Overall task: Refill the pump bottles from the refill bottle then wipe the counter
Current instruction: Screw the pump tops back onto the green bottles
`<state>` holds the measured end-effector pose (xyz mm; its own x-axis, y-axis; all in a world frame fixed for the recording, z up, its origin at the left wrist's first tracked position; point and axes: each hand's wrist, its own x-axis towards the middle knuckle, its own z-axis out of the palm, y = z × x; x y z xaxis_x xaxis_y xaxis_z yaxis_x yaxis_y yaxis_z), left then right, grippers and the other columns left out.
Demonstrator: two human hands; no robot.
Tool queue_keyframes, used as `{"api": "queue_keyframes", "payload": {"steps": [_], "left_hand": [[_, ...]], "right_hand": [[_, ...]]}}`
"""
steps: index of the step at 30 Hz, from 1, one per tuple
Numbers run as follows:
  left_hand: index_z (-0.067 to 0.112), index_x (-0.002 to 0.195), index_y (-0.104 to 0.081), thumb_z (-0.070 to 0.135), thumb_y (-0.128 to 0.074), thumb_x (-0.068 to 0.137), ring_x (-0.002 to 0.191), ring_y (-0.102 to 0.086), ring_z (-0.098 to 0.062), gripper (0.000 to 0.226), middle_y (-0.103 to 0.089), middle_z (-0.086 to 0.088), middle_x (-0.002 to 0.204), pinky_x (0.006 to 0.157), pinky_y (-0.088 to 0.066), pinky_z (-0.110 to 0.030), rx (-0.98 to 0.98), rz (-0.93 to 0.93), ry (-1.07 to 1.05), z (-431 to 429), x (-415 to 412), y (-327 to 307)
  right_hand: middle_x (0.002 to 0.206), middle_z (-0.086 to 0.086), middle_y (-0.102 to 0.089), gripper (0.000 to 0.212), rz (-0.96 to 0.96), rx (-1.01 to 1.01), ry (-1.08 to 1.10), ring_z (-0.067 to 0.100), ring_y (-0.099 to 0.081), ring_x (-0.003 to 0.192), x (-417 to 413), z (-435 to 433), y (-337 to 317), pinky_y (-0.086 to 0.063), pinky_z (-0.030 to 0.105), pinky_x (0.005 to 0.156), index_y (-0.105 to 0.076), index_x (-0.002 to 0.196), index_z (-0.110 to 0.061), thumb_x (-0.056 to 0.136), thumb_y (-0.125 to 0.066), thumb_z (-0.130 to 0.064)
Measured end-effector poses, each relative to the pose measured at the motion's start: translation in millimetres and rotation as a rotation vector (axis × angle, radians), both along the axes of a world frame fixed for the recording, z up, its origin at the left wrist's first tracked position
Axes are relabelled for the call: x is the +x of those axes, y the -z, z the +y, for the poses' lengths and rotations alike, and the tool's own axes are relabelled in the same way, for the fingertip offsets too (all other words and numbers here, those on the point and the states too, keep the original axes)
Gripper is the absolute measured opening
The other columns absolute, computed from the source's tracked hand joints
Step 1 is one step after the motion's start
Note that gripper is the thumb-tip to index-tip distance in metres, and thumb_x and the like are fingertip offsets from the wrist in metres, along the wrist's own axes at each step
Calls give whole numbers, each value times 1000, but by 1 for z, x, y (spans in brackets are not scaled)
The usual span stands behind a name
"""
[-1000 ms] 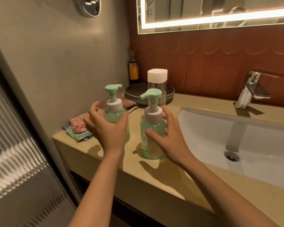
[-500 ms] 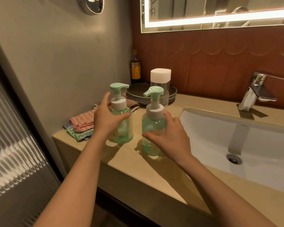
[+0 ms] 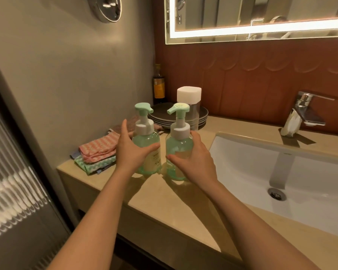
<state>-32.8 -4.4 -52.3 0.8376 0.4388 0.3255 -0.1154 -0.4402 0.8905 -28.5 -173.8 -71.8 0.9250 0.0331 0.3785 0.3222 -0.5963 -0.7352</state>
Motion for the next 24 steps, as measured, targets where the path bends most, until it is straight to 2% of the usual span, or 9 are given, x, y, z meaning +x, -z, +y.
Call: {"api": "queue_keyframes", "payload": {"steps": [3, 5, 10, 13, 16, 19, 21, 24], "left_hand": [[28, 152, -7, 19, -84, 68, 132, -41, -24, 114, -40, -4, 147, 103, -37, -45, -23, 73, 140, 13, 3, -7], [28, 151, -11, 19, -82, 70, 133, -39, -23, 109, -37, -2, 150, 102, -37, -42, -8, 111, 202, 20, 5, -10], [25, 147, -25, 18, -79, 73, 134, -37, -23, 92, -35, 0, 150, 97, -39, -36, 24, 130, 246, 26, 16, -14], [25, 145, -28, 18, -78, 74, 135, -37, -23, 87, -36, 0, 150, 101, -39, -41, 12, 157, 248, 27, 24, -16], [25, 145, -29, 20, -79, 73, 133, -39, -24, 88, -37, 0, 149, 101, -41, -44, 2, 189, 262, 29, 30, -15], [25, 144, -29, 21, -79, 73, 131, -42, -23, 87, -39, 0, 148, 98, -42, -41, 5, 205, 269, 29, 33, -14], [25, 144, -29, 21, -78, 74, 130, -43, -23, 85, -39, 1, 147, 96, -43, -39, 7, 206, 279, 28, 32, -14], [25, 149, -19, 26, -79, 73, 133, -40, -25, 98, -37, 1, 150, 102, -41, -45, 31, 229, 290, 28, 27, -15]], "right_hand": [[136, -8, -46, 87, 64, 202, -86, 18, -49, 120, 7, 0, 4, -47, 37, 94, -25, 137, -38, 69, -79, -45], [134, -8, -45, 86, 93, 268, -138, 16, -49, 118, 11, 1, 6, -45, 34, 92, -23, 136, -39, 71, -79, -40], [135, -7, -44, 85, 145, 326, -192, 13, -47, 116, 22, 4, 9, -44, 31, 92, -19, 138, -38, 75, -77, -37], [141, -4, -44, 85, 165, 319, -203, 14, -47, 119, 27, 5, 10, -44, 31, 94, -17, 141, -35, 77, -74, -37], [143, -5, -43, 87, 192, 260, -190, 22, -46, 128, 32, 8, 11, -42, 43, 103, -15, 141, -36, 76, -72, -46], [148, -4, -37, 89, 210, 101, -129, 26, -34, 137, 38, 9, 11, -23, 58, 112, -13, 141, -36, 74, -67, -60], [154, 0, -28, 94, 199, -11, -93, 27, -20, 143, 39, 7, 9, -8, 57, 116, -11, 145, -31, 74, -62, -65], [159, 2, -12, 108, 209, -139, -104, 28, -2, 147, 36, 0, 3, 3, 54, 117, 1, 150, -28, 71, -61, -70]]}}
